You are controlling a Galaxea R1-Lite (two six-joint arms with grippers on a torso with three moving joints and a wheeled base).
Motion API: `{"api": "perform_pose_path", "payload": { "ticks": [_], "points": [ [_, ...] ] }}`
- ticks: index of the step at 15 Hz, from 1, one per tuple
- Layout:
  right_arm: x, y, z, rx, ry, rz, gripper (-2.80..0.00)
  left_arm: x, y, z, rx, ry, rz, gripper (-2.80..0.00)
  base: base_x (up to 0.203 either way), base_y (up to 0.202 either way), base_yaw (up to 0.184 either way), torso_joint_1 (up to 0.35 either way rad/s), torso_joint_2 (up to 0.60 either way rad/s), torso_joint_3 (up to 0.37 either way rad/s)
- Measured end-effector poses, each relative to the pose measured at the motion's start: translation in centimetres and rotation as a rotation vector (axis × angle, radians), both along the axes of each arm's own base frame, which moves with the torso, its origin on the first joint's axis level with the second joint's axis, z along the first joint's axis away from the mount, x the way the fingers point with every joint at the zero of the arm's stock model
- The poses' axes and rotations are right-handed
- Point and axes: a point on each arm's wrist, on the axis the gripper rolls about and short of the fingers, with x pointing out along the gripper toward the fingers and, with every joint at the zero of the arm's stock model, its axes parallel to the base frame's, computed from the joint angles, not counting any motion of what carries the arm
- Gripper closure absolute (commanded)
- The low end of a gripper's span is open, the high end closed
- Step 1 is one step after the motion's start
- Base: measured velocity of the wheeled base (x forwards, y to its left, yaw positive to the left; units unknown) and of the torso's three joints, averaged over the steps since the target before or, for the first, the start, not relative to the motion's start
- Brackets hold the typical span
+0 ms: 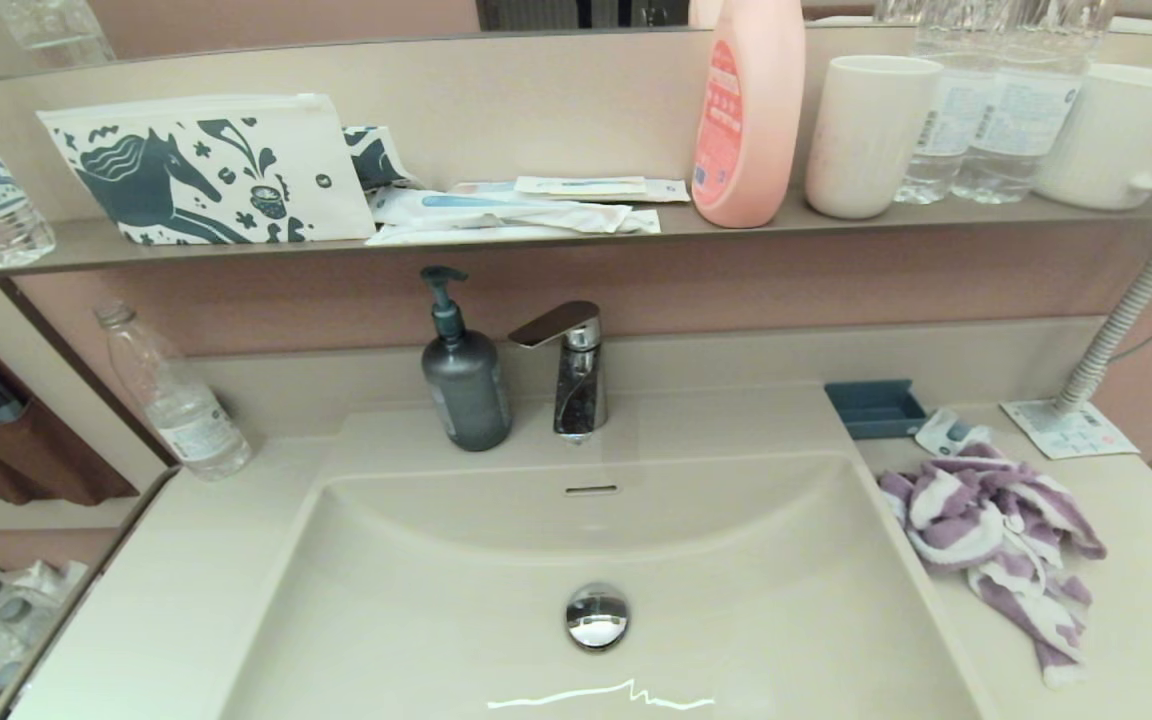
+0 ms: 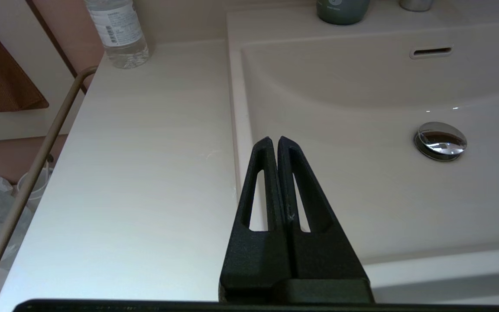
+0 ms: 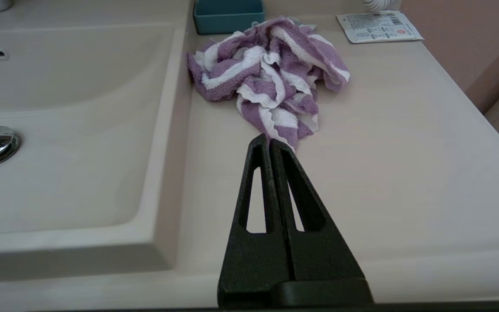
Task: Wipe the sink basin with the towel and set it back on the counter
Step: Pick up the cloth
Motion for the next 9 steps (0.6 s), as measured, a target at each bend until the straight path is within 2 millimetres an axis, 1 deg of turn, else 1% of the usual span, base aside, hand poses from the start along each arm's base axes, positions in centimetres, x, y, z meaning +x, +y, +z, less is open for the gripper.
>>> {"api": "perform_pose_path", "payload": {
  "ticks": [2, 4, 7, 9],
  "points": [
    [-0.1, 0.0, 0.3, 0.001, -0.010, 0.000, 0.00, 0.0, 0.0, 0.0, -0.005, 0.000, 0.001, 0.00, 0.000, 0.000, 0.000, 0.000, 0.00, 0.000],
    [-0.6, 0.0, 1.9, 0.002, -0.057, 0.002, 0.00, 0.0, 0.0, 0.0, -0.027, -0.002, 0.007, 0.00, 0.000, 0.000, 0.000, 0.000, 0.00, 0.000],
    [-1.2, 0.0, 4.8, 0.004, -0.108, 0.002, 0.00, 0.0, 0.0, 0.1, -0.029, -0.008, 0.008, 0.00, 0.000, 0.000, 0.000, 0.000, 0.00, 0.000],
    [-1.1, 0.0, 7.7, 0.024, -0.125, 0.009, 0.00, 0.0, 0.0, 0.1, -0.030, -0.007, 0.008, 0.00, 0.000, 0.000, 0.000, 0.000, 0.00, 0.000]
  ]
}}
